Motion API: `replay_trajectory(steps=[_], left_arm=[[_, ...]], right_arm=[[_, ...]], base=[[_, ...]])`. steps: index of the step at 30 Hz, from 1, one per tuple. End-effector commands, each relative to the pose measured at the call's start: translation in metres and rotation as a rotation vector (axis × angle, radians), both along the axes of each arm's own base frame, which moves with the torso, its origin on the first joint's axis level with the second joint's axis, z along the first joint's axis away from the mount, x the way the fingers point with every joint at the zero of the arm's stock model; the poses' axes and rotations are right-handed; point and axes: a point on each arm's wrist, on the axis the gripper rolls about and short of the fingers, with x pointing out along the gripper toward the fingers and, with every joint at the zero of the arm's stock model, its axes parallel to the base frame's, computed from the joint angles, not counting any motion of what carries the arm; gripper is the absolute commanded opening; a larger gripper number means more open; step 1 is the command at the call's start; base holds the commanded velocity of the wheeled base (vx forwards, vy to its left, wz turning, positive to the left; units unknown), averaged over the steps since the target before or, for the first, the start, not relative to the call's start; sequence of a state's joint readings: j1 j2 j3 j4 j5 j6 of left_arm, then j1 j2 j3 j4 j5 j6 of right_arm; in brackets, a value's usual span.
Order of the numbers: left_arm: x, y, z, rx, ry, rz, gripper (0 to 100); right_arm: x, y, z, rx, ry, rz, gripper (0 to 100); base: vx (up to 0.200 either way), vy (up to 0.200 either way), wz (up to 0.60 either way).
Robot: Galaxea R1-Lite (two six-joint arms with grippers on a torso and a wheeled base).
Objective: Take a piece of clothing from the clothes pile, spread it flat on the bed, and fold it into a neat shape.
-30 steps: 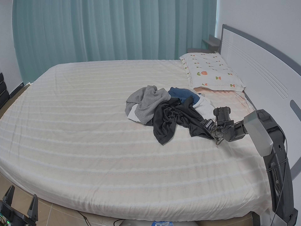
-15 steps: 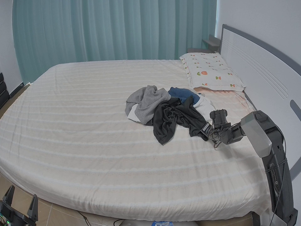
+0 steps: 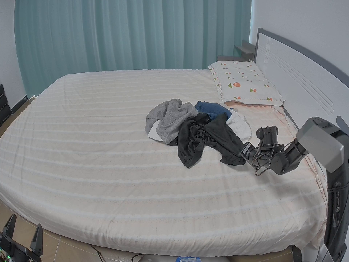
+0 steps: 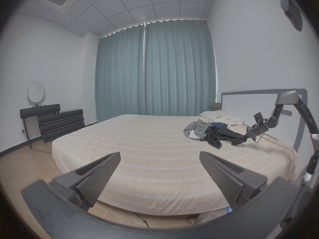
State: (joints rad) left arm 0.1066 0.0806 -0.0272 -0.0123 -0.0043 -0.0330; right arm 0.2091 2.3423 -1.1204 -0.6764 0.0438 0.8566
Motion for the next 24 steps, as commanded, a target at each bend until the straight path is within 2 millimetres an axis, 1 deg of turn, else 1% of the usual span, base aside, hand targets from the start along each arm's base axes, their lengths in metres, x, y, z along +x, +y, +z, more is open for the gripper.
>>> replay_trajectory(steps=[1,3,4,8,9,10,11,12,13,15,17,19,21,22,23,24], left_arm=[[0.002,0.000,0.095,-0.122,-0.159,-0.022,100],[0.009,0.000,0.105,-0.112,-0.141,-0.039,100],[0.015,0.000,0.108,-0.090,-0.111,-0.079,100],[0.042,0.000,0.106,-0.018,0.033,-0.209,100],[0.047,0.000,0.106,-0.010,0.057,-0.225,100],[0.047,0.000,0.106,-0.010,0.057,-0.225,100],[0.064,0.000,0.106,0.001,0.127,-0.261,100],[0.064,0.000,0.106,0.001,0.127,-0.261,100],[0.073,-0.001,0.105,0.008,0.154,-0.286,100],[0.093,-0.004,0.108,0.028,0.177,-0.331,100],[0.110,-0.009,0.109,0.037,0.188,-0.370,100],[0.130,-0.020,0.104,0.043,0.231,-0.414,100],[0.155,-0.038,0.093,0.053,0.305,-0.453,100],[0.163,-0.045,0.088,0.051,0.327,-0.461,100],[0.167,-0.049,0.086,0.048,0.336,-0.467,100],[0.177,-0.063,0.079,0.038,0.355,-0.502,100]], right_arm=[[-0.093,0.020,0.093,0.113,-0.226,0.208,0],[-0.107,0.025,0.106,0.126,-0.268,0.236,0],[-0.123,0.027,0.119,0.139,-0.307,0.261,0],[-0.161,0.027,0.154,0.178,-0.404,0.324,0],[-0.167,0.026,0.159,0.185,-0.421,0.332,0],[-0.167,0.026,0.159,0.185,-0.421,0.332,0],[-0.181,0.025,0.171,0.197,-0.457,0.349,0],[-0.181,0.025,0.171,0.197,-0.457,0.349,0],[-0.186,0.025,0.175,0.203,-0.462,0.359,0],[-0.195,0.027,0.174,0.205,-0.448,0.383,0],[-0.198,0.028,0.175,0.208,-0.450,0.392,0],[-0.200,0.028,0.177,0.210,-0.461,0.396,0],[-0.205,0.028,0.182,0.217,-0.474,0.406,0],[-0.208,0.030,0.185,0.223,-0.484,0.418,0],[-0.209,0.031,0.186,0.227,-0.487,0.422,0],[-0.211,0.034,0.189,0.234,-0.496,0.437,0]], base=[[0.000,0.000,0.00],[0.000,0.000,0.00],[0.000,0.000,0.00],[0.000,0.000,0.00],[0.000,0.000,0.00],[0.000,0.000,0.00],[0.000,0.000,0.00],[0.000,0.000,0.00],[0.000,0.000,0.00],[0.000,0.000,0.00],[0.000,0.000,0.00],[0.000,0.000,0.00],[0.000,0.000,0.00],[0.000,0.000,0.00],[0.000,0.000,0.00],[0.000,0.000,0.00]])
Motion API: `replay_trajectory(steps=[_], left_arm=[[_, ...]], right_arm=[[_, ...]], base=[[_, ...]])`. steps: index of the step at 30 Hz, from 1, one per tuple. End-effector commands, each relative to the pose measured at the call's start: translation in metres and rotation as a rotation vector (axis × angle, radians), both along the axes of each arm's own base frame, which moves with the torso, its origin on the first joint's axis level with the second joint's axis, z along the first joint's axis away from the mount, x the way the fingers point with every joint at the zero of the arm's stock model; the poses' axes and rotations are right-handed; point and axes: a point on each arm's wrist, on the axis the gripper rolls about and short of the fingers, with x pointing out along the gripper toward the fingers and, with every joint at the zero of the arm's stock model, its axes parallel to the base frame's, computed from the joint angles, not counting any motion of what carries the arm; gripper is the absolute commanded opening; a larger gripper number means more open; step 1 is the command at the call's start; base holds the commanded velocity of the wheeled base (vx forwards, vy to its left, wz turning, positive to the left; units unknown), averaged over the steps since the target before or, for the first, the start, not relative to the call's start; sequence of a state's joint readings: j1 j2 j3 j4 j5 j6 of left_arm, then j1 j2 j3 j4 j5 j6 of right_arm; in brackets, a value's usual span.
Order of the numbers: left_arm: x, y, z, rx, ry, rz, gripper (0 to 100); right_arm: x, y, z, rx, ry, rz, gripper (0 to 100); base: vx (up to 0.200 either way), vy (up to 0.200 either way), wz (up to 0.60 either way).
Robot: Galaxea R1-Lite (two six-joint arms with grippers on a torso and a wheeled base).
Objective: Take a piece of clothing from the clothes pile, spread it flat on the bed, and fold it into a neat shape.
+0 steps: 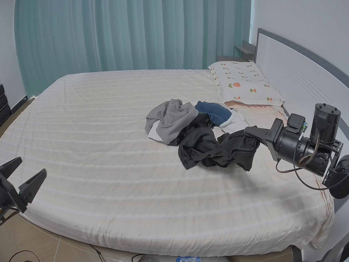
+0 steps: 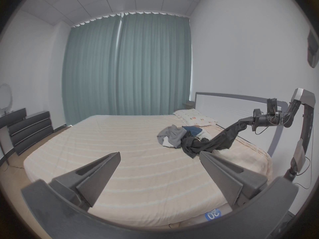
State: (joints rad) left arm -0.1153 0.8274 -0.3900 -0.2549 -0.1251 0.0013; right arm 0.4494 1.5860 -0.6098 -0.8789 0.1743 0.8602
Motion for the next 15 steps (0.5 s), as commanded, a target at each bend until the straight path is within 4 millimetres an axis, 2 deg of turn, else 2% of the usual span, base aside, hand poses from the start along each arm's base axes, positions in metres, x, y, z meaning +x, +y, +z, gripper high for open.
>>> replay_trajectory(steps=[1,2,3,4,5,8,14,15], left_arm=[[0.078,-0.062,-0.036,0.032,0.228,-0.184,100],[0.082,-0.070,-0.041,0.019,0.245,-0.206,100],[0.082,-0.070,-0.041,0.019,0.245,-0.206,100],[0.093,-0.088,-0.055,-0.001,0.295,-0.244,100],[0.098,-0.095,-0.061,-0.003,0.315,-0.255,100],[0.113,-0.111,-0.080,0.008,0.348,-0.276,100],[0.137,-0.139,-0.102,0.006,0.357,-0.309,100],[0.144,-0.152,-0.112,0.000,0.370,-0.315,100]], right_arm=[[-0.033,0.006,0.026,0.047,-0.089,0.087,0],[-0.034,0.007,0.026,0.047,-0.089,0.094,0],[-0.034,0.007,0.026,0.047,-0.089,0.094,0],[-0.035,0.011,0.025,0.046,-0.086,0.110,0],[-0.035,0.011,0.024,0.045,-0.083,0.113,0],[-0.030,0.016,0.029,0.053,-0.098,0.119,0],[-0.028,0.023,0.038,0.069,-0.124,0.137,0],[-0.031,0.031,0.039,0.072,-0.124,0.165,0]], base=[[0.000,0.000,0.00],[0.000,0.000,0.00],[0.000,0.000,0.00],[0.000,0.000,0.00],[0.000,0.000,0.00],[0.000,0.000,0.00],[0.000,0.000,0.00],[0.000,0.000,0.00]])
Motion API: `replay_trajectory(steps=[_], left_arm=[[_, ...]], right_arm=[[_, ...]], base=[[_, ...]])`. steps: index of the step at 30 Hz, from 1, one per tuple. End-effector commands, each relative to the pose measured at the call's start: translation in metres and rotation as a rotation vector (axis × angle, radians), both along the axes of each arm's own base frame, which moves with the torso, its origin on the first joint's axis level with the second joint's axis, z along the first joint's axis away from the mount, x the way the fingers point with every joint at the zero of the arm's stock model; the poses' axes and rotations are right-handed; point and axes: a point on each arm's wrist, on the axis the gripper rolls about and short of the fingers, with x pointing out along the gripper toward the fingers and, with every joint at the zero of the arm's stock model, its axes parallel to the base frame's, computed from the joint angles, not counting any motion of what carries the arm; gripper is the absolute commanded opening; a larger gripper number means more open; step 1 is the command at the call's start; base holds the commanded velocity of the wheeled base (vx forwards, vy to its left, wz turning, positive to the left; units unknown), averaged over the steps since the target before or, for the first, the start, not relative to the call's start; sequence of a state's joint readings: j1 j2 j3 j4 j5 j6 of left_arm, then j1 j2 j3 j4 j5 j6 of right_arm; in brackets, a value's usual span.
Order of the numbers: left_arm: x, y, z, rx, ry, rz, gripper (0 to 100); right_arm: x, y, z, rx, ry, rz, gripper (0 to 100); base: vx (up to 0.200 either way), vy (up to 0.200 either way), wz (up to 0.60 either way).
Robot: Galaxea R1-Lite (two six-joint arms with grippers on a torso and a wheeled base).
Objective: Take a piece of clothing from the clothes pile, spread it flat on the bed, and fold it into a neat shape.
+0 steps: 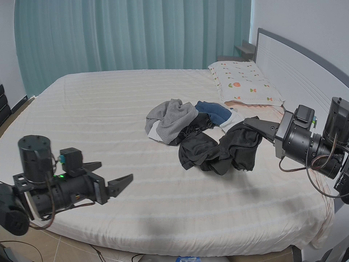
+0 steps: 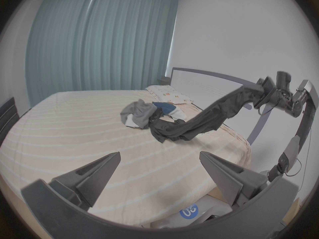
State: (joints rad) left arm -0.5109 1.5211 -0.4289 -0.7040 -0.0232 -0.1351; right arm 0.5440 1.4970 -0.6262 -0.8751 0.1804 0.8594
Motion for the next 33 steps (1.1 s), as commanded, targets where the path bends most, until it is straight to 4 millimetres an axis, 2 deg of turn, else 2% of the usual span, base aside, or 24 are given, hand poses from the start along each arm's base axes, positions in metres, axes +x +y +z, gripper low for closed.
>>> replay_trajectory(steps=[1,2,5,6,8,14,21,26,33], left_arm=[[0.035,-0.057,-0.058,0.038,0.129,-0.062,100],[0.039,-0.065,-0.063,0.033,0.132,-0.058,100],[0.039,-0.065,-0.063,0.033,0.132,-0.058,100],[0.051,-0.084,-0.072,0.012,0.104,-0.045,100],[0.056,-0.092,-0.076,0.003,0.090,-0.049,100],[0.067,-0.102,-0.084,0.000,0.088,-0.051,100],[0.096,-0.130,-0.099,-0.044,0.075,0.008,100],[0.110,-0.137,-0.104,-0.049,0.055,0.044,100],[0.133,-0.146,-0.124,-0.065,0.098,0.081,100]], right_arm=[[-0.005,0.020,0.012,0.022,-0.036,0.070,0],[-0.006,0.023,0.012,0.022,-0.036,0.079,0],[-0.006,0.023,0.012,0.022,-0.036,0.079,0],[-0.010,0.026,0.020,0.040,-0.061,0.096,0],[-0.013,0.028,0.024,0.045,-0.077,0.108,0],[-0.021,0.032,0.028,0.055,-0.091,0.126,0],[-0.028,0.026,0.037,0.075,-0.123,0.129,0],[-0.034,0.022,0.043,0.090,-0.143,0.132,0],[-0.043,0.011,0.056,0.120,-0.193,0.148,0]], base=[[0.000,0.000,0.00],[0.000,0.000,0.00],[0.000,0.000,0.00],[0.000,0.000,0.00],[0.000,0.000,0.00],[0.000,0.000,0.00],[0.000,0.000,0.00],[0.000,0.000,0.00],[0.000,0.000,0.00]])
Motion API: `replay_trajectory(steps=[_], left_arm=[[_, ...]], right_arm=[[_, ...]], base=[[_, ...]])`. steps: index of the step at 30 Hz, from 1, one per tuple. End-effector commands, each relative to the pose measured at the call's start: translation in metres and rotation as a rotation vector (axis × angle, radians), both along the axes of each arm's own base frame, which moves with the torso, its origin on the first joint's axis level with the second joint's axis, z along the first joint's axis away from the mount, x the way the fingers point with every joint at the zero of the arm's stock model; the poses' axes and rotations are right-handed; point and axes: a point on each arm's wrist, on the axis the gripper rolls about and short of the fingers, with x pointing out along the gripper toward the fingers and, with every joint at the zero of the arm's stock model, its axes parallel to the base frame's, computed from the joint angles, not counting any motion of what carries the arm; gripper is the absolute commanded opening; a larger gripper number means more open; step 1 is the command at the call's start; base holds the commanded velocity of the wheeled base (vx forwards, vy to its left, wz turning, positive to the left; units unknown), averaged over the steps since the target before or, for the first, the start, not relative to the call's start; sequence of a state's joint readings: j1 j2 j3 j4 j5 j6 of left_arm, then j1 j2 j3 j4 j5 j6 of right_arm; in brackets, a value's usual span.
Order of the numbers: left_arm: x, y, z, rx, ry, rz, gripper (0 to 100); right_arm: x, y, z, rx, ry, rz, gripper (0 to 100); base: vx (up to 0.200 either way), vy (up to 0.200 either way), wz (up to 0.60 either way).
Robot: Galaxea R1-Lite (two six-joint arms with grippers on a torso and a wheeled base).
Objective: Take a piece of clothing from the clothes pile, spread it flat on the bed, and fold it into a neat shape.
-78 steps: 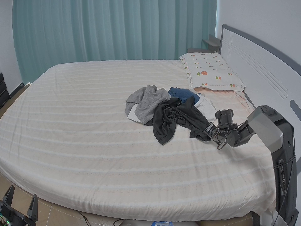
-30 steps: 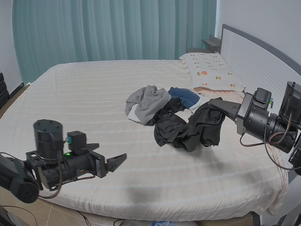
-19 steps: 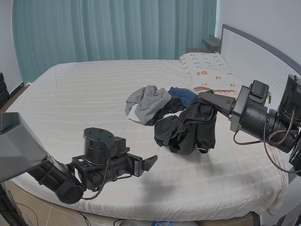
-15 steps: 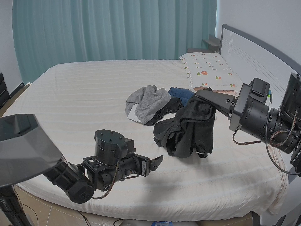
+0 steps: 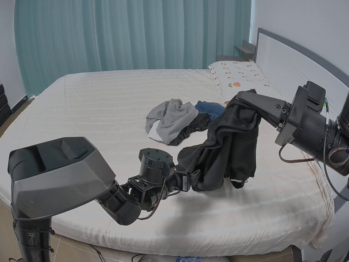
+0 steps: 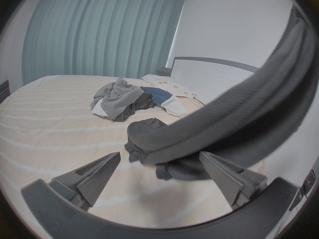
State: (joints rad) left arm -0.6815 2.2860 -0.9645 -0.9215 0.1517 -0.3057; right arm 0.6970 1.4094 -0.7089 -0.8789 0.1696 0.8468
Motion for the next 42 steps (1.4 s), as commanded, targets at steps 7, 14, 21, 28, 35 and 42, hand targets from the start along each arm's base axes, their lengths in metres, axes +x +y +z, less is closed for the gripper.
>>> replay_trajectory(steps=[7,14,21,28,35,42], left_arm=[[0.039,-0.001,-0.026,-0.035,0.104,0.099,100],[0.058,-0.001,-0.037,-0.033,0.111,0.126,100],[0.066,-0.005,-0.033,-0.065,0.114,0.136,0],[0.059,-0.001,-0.003,-0.158,0.118,0.155,0],[0.038,0.028,0.074,-0.213,0.159,0.201,0],[0.007,0.061,0.158,-0.315,0.117,0.205,0]], right_arm=[[0.000,-0.025,0.020,0.042,-0.073,-0.039,0],[0.013,-0.041,0.019,0.030,-0.067,-0.081,0],[0.018,-0.043,0.013,0.018,-0.045,-0.096,0],[0.029,-0.043,0.001,-0.007,-0.005,-0.118,0],[0.044,-0.045,-0.006,-0.023,0.022,-0.159,0],[0.070,-0.065,0.017,0.003,-0.048,-0.266,0]], base=[[0.000,0.000,0.00],[0.000,0.000,0.00],[0.000,0.000,0.00],[0.000,0.000,0.00],[0.000,0.000,0.00],[0.000,0.000,0.00]])
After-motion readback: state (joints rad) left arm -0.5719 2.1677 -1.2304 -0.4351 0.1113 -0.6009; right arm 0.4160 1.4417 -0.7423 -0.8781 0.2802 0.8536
